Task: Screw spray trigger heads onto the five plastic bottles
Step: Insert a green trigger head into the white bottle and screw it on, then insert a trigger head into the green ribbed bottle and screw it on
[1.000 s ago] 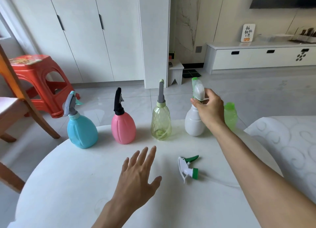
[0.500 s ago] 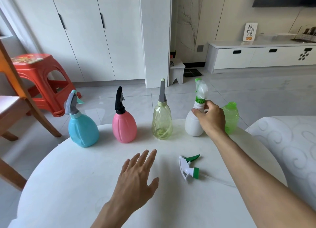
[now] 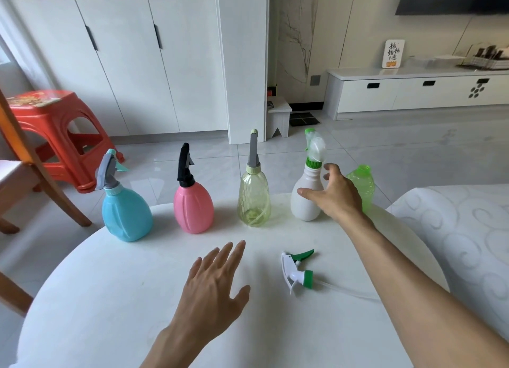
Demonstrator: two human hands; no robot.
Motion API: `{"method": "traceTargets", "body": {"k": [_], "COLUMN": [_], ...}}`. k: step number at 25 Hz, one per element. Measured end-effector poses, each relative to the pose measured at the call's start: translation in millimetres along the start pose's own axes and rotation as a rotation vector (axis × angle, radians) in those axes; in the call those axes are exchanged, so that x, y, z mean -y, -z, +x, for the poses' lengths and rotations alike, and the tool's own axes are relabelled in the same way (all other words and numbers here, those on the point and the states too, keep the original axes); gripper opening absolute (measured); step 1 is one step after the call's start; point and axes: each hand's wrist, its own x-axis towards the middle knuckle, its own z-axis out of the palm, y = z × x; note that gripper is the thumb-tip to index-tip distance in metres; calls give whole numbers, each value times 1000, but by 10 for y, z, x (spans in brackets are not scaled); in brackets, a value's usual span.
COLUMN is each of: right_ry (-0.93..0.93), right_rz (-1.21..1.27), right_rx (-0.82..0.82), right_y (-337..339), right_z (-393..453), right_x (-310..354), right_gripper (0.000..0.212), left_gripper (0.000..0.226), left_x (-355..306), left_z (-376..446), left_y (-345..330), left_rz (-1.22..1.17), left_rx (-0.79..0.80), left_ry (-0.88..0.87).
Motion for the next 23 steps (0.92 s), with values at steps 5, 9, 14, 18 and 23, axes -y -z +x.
{"method": "traceTargets", "body": {"k": [5, 9, 14, 18, 23], "right_ry": [-231, -402, -336, -301, -332], "right_rz": [-179, -44, 65, 186, 369], "right_rx": [0, -116, -125, -157, -260], "right_y": [602, 588, 310, 121, 57], "right_z": [106, 109, 215, 364, 386], "right_x": [-241, -506, -689, -751, -848], "right_gripper": [35, 69, 100, 102, 71], "left_gripper": [86, 87, 87, 90, 91], "left_x": [-38, -89, -87, -30, -98], "left_z": [79, 69, 15, -14, 23], "left_y": [-59, -110, -89, -96, -103], "left_rz": [-29, -12, 2, 11, -24], "left_rx": [14, 35, 37, 38, 60], "left_ry": [-10, -17, -30, -49, -104]}}
